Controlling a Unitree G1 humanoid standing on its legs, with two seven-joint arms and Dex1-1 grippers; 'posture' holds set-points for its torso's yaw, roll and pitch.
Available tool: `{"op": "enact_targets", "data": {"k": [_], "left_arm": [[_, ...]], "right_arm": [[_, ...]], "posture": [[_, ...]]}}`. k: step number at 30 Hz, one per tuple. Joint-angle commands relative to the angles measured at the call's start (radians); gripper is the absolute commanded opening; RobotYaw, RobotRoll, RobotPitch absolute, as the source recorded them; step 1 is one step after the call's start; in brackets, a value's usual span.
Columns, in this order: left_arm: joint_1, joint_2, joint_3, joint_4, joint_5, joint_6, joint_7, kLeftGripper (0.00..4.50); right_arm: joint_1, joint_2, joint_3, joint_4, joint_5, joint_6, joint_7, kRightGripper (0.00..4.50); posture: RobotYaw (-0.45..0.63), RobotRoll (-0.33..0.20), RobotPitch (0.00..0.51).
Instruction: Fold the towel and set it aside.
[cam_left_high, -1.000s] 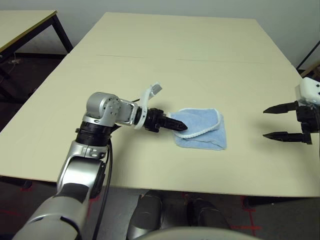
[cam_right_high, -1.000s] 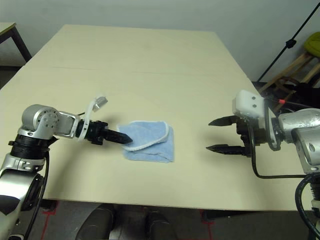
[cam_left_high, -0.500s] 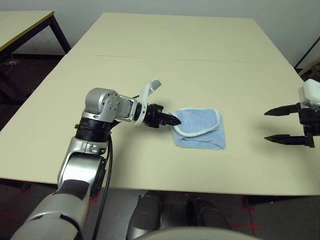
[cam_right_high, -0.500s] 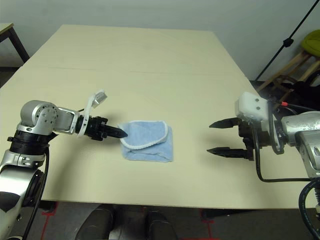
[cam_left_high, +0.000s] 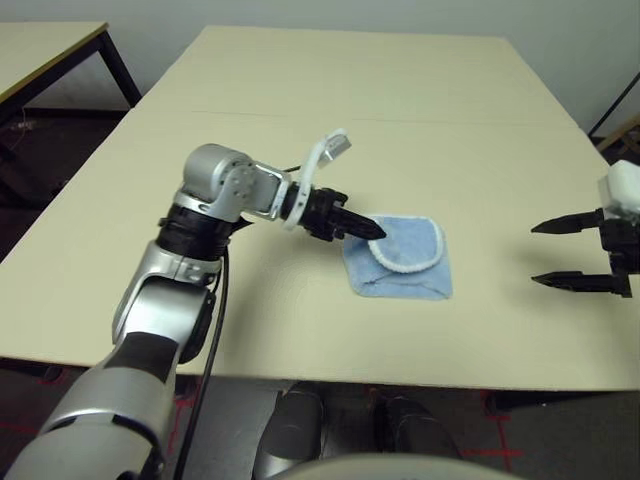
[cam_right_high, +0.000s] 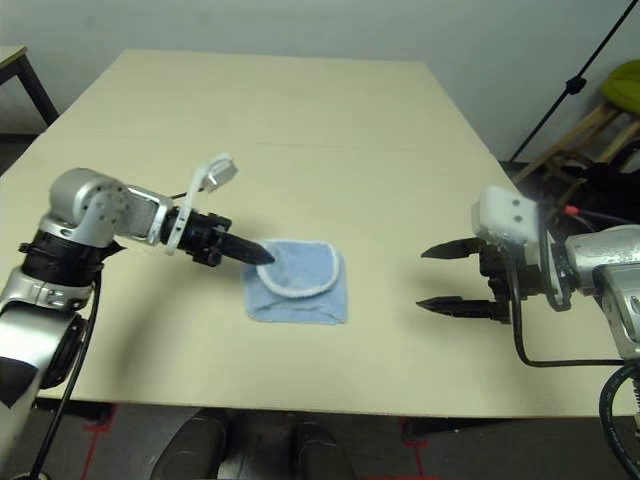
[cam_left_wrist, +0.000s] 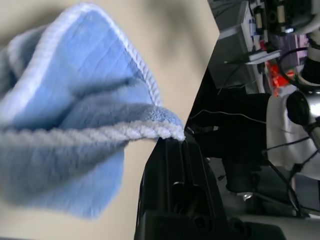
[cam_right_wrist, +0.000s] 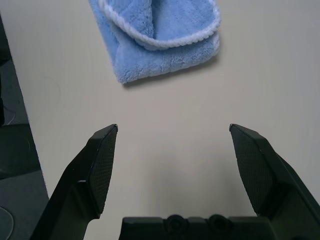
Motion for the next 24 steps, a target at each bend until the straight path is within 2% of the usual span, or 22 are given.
{"op": "enact_targets", "data": {"k": [1, 5, 9, 12, 15, 18, 19, 24], "left_arm": [[-0.04, -0.057, -0.029, 0.104, 0.062, -0.069, -0.006, 0.03], [-0.088, -0.145, 0.03, 0.25, 0.112, -0.139, 0.042, 0.03], [-0.132, -0.251, 0.141, 0.427, 0.162, -0.24, 0.173, 0.03], [-0.148, -0.295, 0.184, 0.492, 0.187, -0.281, 0.22, 0.03], [-0.139, -0.32, 0.182, 0.495, 0.208, -0.278, 0.215, 0.64], [-0.118, -0.332, 0.173, 0.485, 0.231, -0.283, 0.22, 1.59], [-0.111, -0.333, 0.171, 0.478, 0.239, -0.288, 0.221, 1.73], [-0.093, -0.318, 0.162, 0.407, 0.26, -0.279, 0.2, 3.38]], "right_arm": [[0.023, -0.019, -0.022, -0.023, 0.011, 0.012, -0.003, 4.5], [0.035, -0.022, -0.031, -0.03, 0.012, 0.017, -0.007, 4.5], [0.042, -0.018, -0.033, -0.042, 0.012, 0.024, -0.013, 4.5], [0.046, -0.017, -0.034, -0.045, 0.013, 0.027, -0.014, 4.5], [0.045, -0.015, -0.031, -0.047, 0.013, 0.03, -0.018, 4.5], [0.045, -0.012, -0.028, -0.048, 0.013, 0.03, -0.02, 4.5], [0.044, -0.011, -0.027, -0.048, 0.013, 0.031, -0.022, 4.5], [0.034, -0.006, -0.017, -0.044, 0.013, 0.034, -0.026, 4.5]], "posture": [[0.08, 0.0, 0.12], [0.08, 0.0, 0.12], [0.08, 0.0, 0.121], [0.08, 0.0, 0.122], [0.08, 0.0, 0.122], [0.08, 0.0, 0.122], [0.09, 0.0, 0.123], [0.09, 0.0, 0.126]]}}
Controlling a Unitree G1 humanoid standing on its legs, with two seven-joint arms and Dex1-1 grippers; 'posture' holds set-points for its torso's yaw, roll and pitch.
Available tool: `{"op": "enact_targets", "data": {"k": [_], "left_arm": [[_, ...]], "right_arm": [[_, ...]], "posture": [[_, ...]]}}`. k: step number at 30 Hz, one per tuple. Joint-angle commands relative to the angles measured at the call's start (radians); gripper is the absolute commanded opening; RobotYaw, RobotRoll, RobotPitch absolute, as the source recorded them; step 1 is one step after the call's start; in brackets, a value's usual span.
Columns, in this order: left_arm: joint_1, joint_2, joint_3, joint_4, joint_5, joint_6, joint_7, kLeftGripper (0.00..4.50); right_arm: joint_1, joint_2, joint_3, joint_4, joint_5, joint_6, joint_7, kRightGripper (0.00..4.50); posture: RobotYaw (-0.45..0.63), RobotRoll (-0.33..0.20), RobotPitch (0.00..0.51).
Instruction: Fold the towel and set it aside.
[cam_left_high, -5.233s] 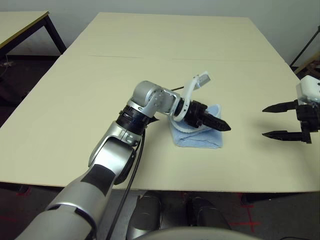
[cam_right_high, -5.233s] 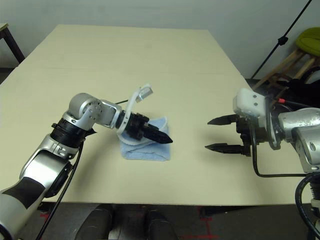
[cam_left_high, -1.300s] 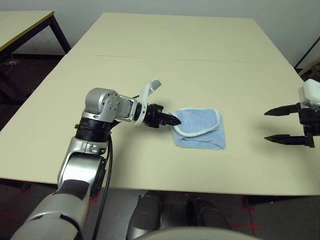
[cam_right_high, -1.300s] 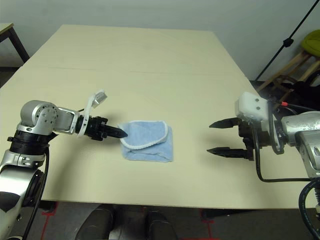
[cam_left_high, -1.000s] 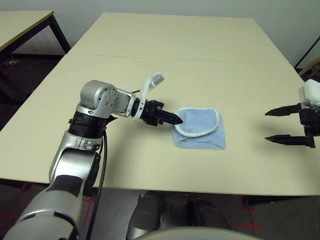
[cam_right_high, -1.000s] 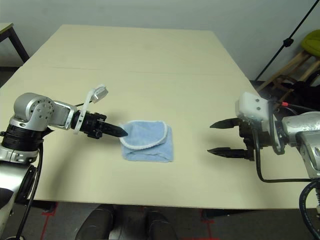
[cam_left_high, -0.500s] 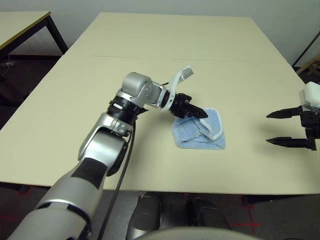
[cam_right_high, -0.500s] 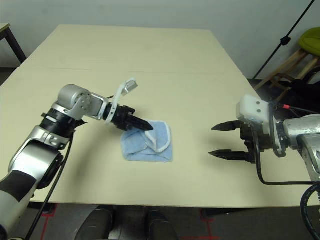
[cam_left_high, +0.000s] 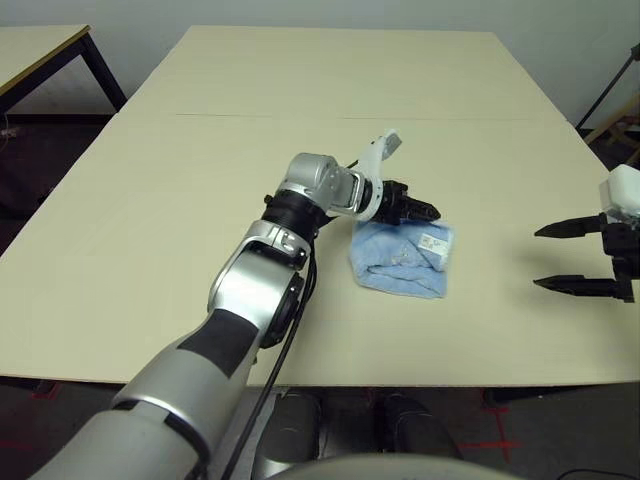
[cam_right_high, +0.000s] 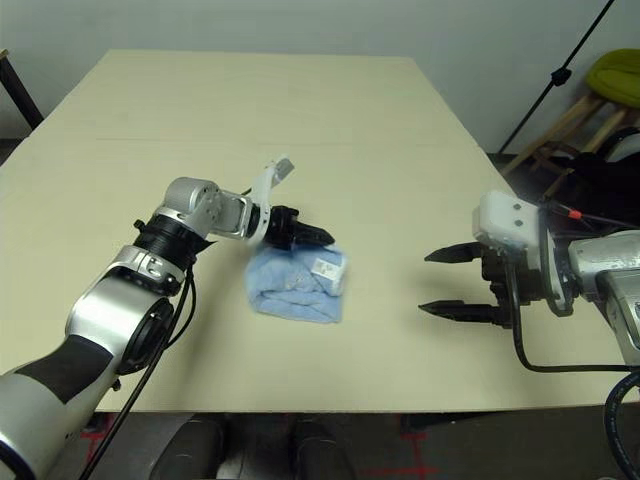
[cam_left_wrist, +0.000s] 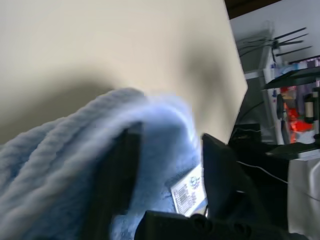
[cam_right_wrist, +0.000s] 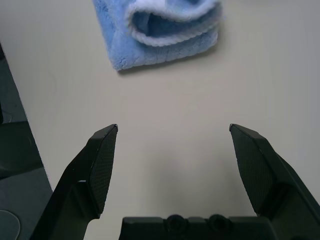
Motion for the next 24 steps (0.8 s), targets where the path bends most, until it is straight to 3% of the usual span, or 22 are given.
{"op": "enact_targets", "data": {"k": [1, 3, 4, 11, 18, 24], "left_arm": [[0.011, 0.021, -0.02, -0.075, 0.026, 0.001, -0.021, 3.74], [0.02, 0.049, -0.022, -0.122, 0.032, 0.006, -0.027, 4.39], [0.023, 0.065, -0.014, -0.147, 0.026, 0.019, -0.03, 4.45], [0.086, 0.225, -0.03, -0.398, 0.002, 0.092, -0.076, 4.45], [0.25, 0.47, -0.104, -0.699, 0.049, -0.068, -0.176, 4.45], [0.327, 0.54, -0.077, -0.75, 0.078, -0.207, -0.181, 4.45]], "right_arm": [[-0.01, 0.002, 0.008, -0.007, 0.011, 0.006, -0.001, 4.5], [-0.021, 0.005, 0.013, 0.0, 0.01, 0.008, -0.001, 4.5], [-0.028, 0.009, 0.014, 0.003, 0.013, 0.009, -0.002, 4.5], [-0.089, 0.073, 0.021, 0.001, 0.028, 0.045, -0.056, 4.5], [-0.128, 0.194, 0.051, -0.038, 0.031, 0.101, -0.199, 4.5], [-0.152, 0.296, 0.045, -0.119, 0.081, 0.193, -0.301, 4.5]], "posture": [[0.1, 0.0, 0.127], [0.1, 0.0, 0.128], [0.1, 0.0, 0.129], [0.12, 0.0, 0.128], [0.13, 0.0, 0.128], [0.14, 0.0, 0.128]]}}
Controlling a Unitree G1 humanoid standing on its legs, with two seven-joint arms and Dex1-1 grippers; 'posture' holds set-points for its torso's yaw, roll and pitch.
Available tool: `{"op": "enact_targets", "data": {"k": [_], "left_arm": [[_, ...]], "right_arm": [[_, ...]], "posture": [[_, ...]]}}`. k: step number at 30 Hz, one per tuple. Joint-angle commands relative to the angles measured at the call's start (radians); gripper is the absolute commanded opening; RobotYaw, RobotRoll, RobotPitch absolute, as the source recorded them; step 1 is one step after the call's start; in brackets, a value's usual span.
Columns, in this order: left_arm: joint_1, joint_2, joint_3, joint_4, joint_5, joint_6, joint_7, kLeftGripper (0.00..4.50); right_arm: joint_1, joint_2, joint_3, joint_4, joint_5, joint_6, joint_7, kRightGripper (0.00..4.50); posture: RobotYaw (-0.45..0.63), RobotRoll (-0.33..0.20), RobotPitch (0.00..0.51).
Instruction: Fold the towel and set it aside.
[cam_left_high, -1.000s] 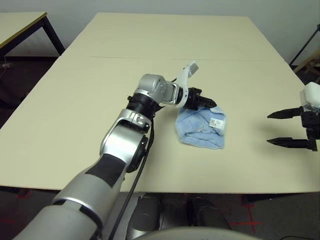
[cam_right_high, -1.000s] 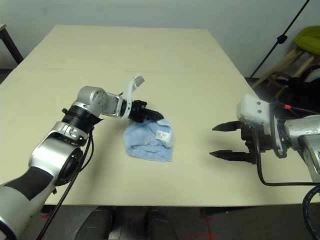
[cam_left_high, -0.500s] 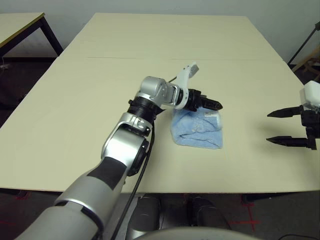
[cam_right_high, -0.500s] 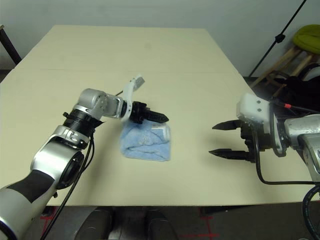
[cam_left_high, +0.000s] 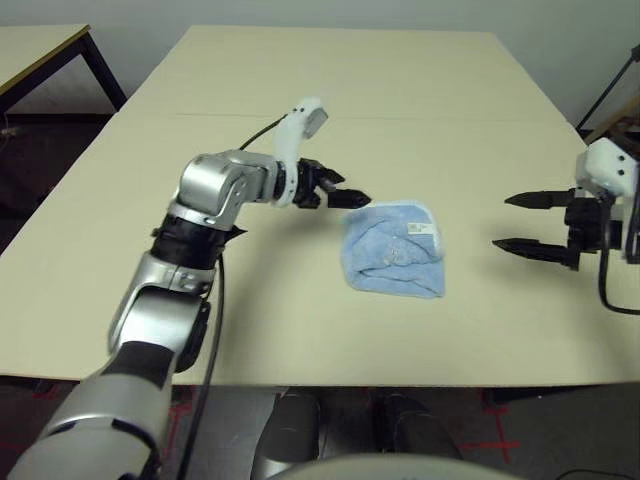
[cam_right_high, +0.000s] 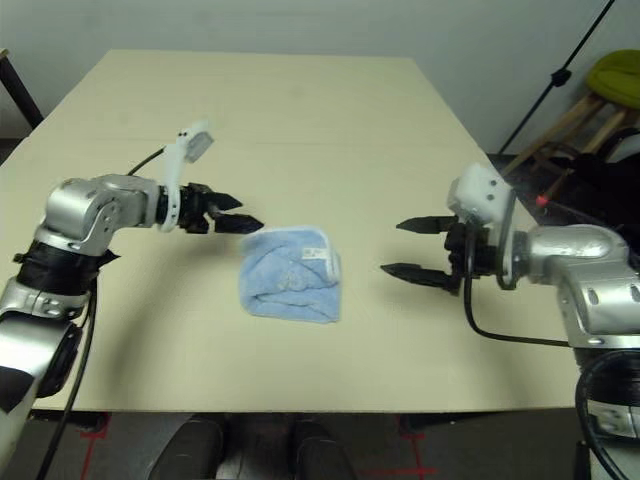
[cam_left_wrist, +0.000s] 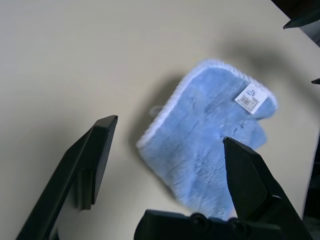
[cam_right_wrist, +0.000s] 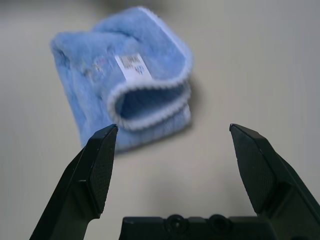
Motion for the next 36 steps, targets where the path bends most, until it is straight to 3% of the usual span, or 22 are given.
{"op": "enact_targets", "data": {"k": [1, 11, 25, 28, 36], "left_arm": [[0.035, 0.016, 0.005, -0.02, 0.03, -0.103, -0.01, 4.45], [0.122, 0.041, 0.002, -0.08, 0.026, -0.132, -0.03, 4.45], [0.196, 0.072, 0.036, -0.103, 0.021, -0.151, -0.028, 4.45], [0.214, 0.085, 0.045, -0.099, 0.027, -0.166, -0.032, 4.5], [0.302, 0.071, 0.11, -0.123, -0.037, -0.438, -0.187, 4.5]], "right_arm": [[-0.011, 0.029, 0.004, -0.049, 0.039, 0.065, -0.05, 4.5], [0.081, 0.087, 0.058, -0.094, 0.05, 0.123, -0.099, 4.5], [-0.02, 0.225, 0.213, 0.013, -0.017, 0.053, -0.116, 4.5], [-0.019, 0.214, 0.216, 0.006, -0.012, 0.064, -0.101, 3.87], [-0.004, 0.169, 0.172, -0.04, 0.028, 0.105, -0.083, 0.89]], "posture": [[0.14, 0.0, 0.128], [0.15, 0.0, 0.121], [0.17, 0.0, 0.115], [0.18, 0.0, 0.117], [0.17, 0.0, 0.12]]}}
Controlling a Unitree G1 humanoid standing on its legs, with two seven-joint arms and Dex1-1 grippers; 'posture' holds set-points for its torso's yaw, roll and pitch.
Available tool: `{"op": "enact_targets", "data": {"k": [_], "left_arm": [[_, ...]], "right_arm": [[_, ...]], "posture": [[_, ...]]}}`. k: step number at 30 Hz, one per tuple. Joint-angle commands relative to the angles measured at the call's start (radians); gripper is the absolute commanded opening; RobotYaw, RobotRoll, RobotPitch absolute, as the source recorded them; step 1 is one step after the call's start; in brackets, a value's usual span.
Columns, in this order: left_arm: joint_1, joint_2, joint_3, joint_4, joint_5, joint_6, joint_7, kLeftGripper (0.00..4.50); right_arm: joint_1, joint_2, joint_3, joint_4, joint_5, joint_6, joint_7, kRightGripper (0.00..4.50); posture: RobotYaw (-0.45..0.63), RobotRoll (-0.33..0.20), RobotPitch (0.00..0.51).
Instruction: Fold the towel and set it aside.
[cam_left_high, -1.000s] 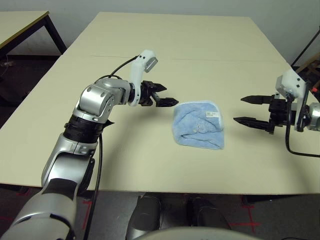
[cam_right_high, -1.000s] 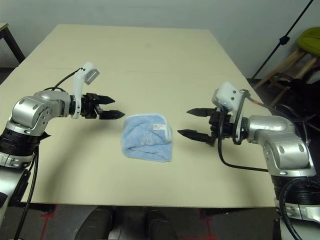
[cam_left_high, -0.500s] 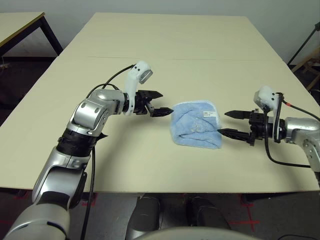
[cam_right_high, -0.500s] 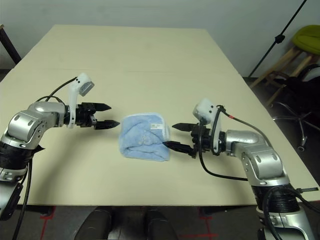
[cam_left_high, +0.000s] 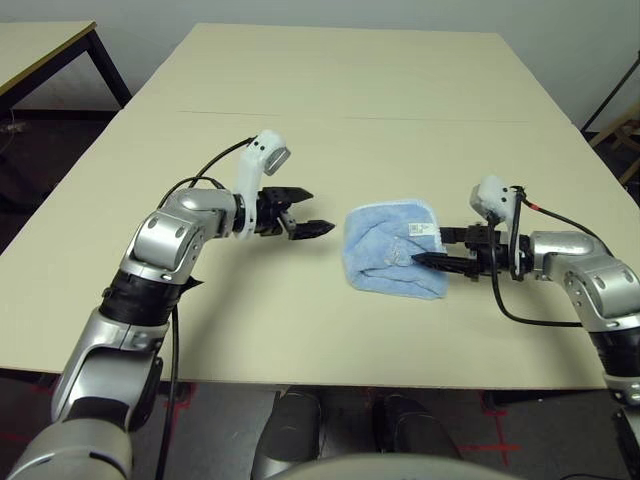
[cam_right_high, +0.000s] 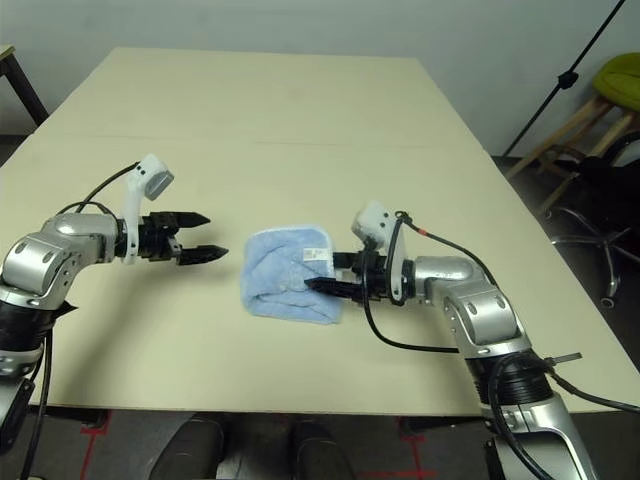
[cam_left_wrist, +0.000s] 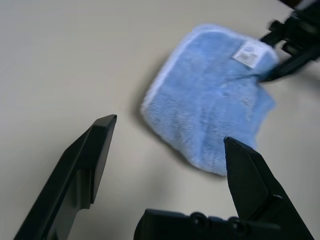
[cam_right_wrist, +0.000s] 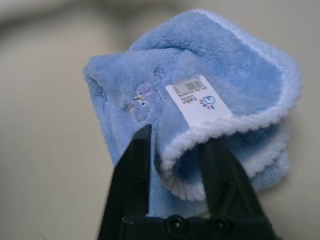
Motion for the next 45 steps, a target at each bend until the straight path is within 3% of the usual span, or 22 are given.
{"op": "enact_targets", "data": {"k": [1, 2, 3, 14, 22, 25, 36, 40, 45], "left_arm": [[0.033, -0.018, 0.042, -0.012, -0.045, -0.141, -0.087, 4.5], [0.04, -0.022, 0.053, -0.007, -0.054, -0.175, -0.107, 4.5], [0.046, -0.023, 0.06, -0.001, -0.059, -0.2, -0.124, 4.5], [0.043, 0.012, 0.07, 0.016, -0.086, -0.189, -0.201, 4.5], [0.042, 0.006, 0.057, 0.009, -0.083, -0.18, -0.191, 4.5], [0.039, 0.004, 0.051, 0.006, -0.083, -0.176, -0.194, 4.5], [-0.001, 0.01, 0.066, 0.029, -0.095, -0.13, -0.192, 4.5], [-0.049, 0.005, 0.064, 0.044, -0.102, -0.101, -0.191, 4.5], [-0.158, -0.049, 0.057, 0.03, -0.171, 0.027, -0.169, 4.5]], "right_arm": [[0.015, -0.026, -0.027, -0.057, 0.044, 0.043, 0.013, 0.5], [0.016, -0.033, -0.036, -0.07, 0.056, 0.057, 0.015, 0.12], [0.017, -0.04, -0.044, -0.082, 0.072, 0.073, 0.017, 0.05], [0.062, -0.201, -0.085, -0.174, 0.223, 0.29, 0.098, 0.05], [0.091, -0.209, 0.007, -0.045, 0.091, 0.206, 0.067, 0.05], [0.085, -0.207, 0.047, -0.001, 0.04, 0.143, 0.083, 0.67], [0.062, -0.386, -0.096, 0.067, 0.069, 0.067, 0.247, 4.47], [-0.04, -0.394, -0.153, 0.086, 0.085, 0.07, 0.229, 4.47], [-0.164, -0.264, -0.147, -0.013, 0.112, 0.103, 0.115, 4.47]], "posture": [[0.17, 0.0, 0.12], [0.17, 0.0, 0.12], [0.16, 0.0, 0.12], [0.16, 0.0, 0.122], [0.15, 0.0, 0.124], [0.15, 0.0, 0.122], [0.15, 0.0, 0.122], [0.15, 0.0, 0.122], [0.13, 0.0, 0.126]]}}
